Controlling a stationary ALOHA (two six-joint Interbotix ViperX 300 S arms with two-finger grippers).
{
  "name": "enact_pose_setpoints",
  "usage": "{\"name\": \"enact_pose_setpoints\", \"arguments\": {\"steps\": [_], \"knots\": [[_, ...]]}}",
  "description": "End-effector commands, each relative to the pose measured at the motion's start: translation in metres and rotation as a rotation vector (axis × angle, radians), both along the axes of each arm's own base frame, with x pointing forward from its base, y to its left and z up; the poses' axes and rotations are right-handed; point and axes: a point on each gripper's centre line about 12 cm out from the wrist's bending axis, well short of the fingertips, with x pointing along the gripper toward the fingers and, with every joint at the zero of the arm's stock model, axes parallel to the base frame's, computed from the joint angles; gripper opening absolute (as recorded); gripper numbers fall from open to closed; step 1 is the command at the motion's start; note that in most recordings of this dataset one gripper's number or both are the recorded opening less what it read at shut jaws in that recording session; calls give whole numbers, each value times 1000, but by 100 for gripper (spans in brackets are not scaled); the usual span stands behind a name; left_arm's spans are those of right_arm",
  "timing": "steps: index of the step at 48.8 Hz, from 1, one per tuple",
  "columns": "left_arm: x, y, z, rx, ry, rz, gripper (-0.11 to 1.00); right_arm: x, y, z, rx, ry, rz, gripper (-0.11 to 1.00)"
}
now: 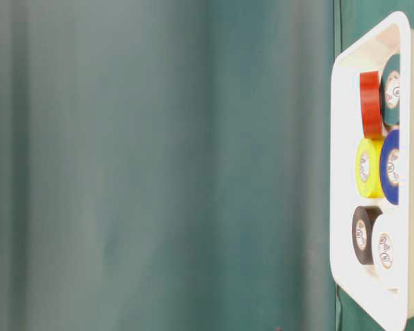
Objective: Put the tape into the white case with the left arm.
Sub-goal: 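Release the orange roll and withdraw the left gripper leftward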
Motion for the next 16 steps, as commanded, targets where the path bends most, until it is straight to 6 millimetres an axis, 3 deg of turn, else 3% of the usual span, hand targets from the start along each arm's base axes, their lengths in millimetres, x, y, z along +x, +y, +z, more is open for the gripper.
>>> {"name": "enact_pose_setpoints", "arguments": {"steps": [1,16], "knots": [[1,-11,6,-17,-27,-32,81,3,0,6,1,-15,-2,-10],[-7,-35,3,-66,-27,-94,81,3,0,6,0,-14,-1,-10]]}}
